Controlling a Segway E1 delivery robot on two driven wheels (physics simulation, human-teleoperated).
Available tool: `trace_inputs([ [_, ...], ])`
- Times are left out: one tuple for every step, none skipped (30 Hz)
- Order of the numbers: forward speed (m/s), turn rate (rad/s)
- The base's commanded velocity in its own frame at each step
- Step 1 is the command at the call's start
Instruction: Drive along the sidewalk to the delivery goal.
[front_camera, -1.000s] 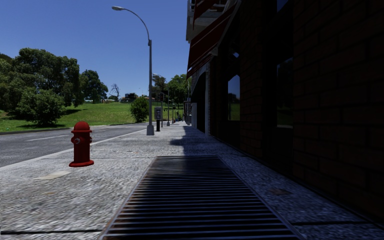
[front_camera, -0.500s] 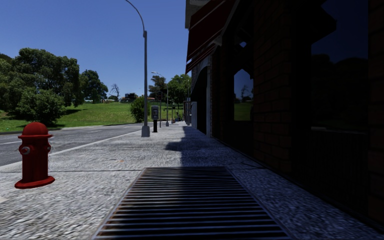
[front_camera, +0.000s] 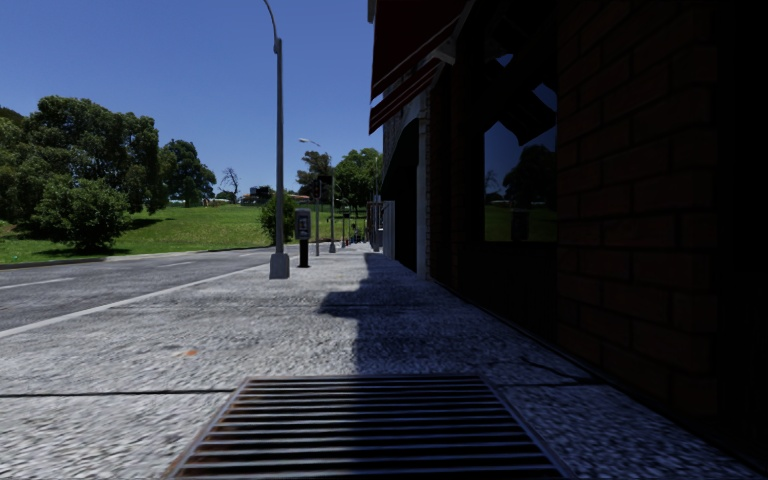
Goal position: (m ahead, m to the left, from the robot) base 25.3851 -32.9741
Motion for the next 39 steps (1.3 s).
trace_inputs([
  [2.0,0.0],
  [2.0,0.0],
  [2.0,0.0],
  [2.0,0.0],
  [2.0,0.0],
  [2.0,0.0],
  [2.0,0.0],
  [2.0,0.0],
  [2.0,0.0],
  [2.0,0.0],
  [2.0,0.0],
  [2.0,0.0],
  [2.0,0.0],
  [2.0,0.0],
  [2.0,0.0],
  [2.0,0.0],
  [2.0,0.0],
  [2.0,0.0],
  [2.0,0.0],
  [2.0,0.0],
  [2.0,0.0],
  [2.0,0.0],
  [2.0,0.0],
  [2.0,0.0],
  [2.0,0.0],
  [2.0,0.0],
  [2.0,0.0],
  [2.0,0.0],
  [2.0,0.0],
  [2.0,0.0],
  [2.0,0.0],
  [2.0,0.04],
  [2.0,0.04],
  [2.0,0.81],
  [2.0,1.2],
  [2.0,1.16],
  [2.0,0.43],
  [2.0,0.43],
  [2.0,0.01],
])
